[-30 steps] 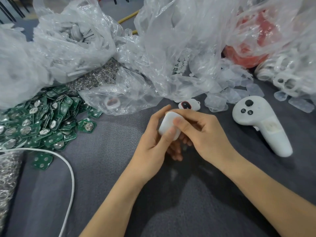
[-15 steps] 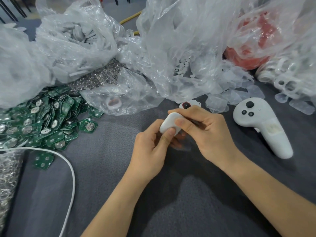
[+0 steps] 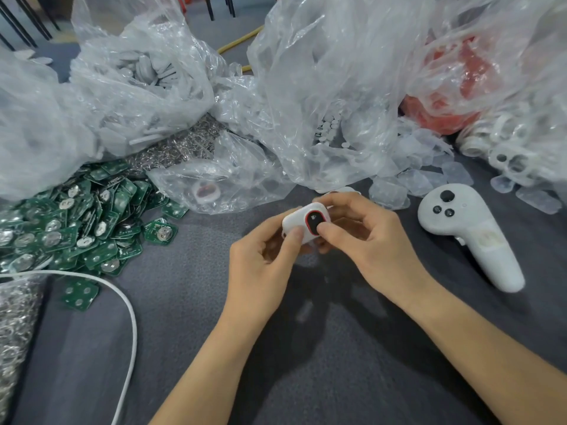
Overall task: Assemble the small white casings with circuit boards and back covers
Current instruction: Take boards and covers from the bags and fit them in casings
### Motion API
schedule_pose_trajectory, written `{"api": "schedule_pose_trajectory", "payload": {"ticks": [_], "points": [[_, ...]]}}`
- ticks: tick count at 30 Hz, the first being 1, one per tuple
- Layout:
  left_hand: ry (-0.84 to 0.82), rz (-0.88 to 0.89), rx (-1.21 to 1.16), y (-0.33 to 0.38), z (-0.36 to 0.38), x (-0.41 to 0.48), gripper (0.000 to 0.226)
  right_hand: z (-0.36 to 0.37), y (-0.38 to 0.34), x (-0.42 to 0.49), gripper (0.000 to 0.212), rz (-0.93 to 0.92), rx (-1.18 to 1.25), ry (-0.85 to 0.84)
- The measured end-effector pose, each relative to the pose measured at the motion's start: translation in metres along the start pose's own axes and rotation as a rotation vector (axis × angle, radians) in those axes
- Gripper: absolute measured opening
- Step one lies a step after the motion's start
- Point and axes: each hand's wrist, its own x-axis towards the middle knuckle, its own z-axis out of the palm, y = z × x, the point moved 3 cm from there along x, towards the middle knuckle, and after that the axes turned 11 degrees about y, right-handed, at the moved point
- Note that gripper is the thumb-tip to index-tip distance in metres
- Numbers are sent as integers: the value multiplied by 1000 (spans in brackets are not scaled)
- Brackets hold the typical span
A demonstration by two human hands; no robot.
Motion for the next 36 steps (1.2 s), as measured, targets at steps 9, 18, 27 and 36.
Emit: {"api": "schedule_pose_trajectory", "payload": {"ticks": [9,18,27,36], "points": [[-95,-156,-143,-3,4,0,15,2,1,-1,8,-6,-73,53],[-130,-134,-188,-7,4,-2,10,4,-2,-5,9,23,-10,13],[-180,-117,-127,-10,8,-5,10,5,-9,-9,2,-119,-220,110],[-171,-132,-98,-10,7,-4,13,5,-1,-8,5,-51,-123,57]]}}
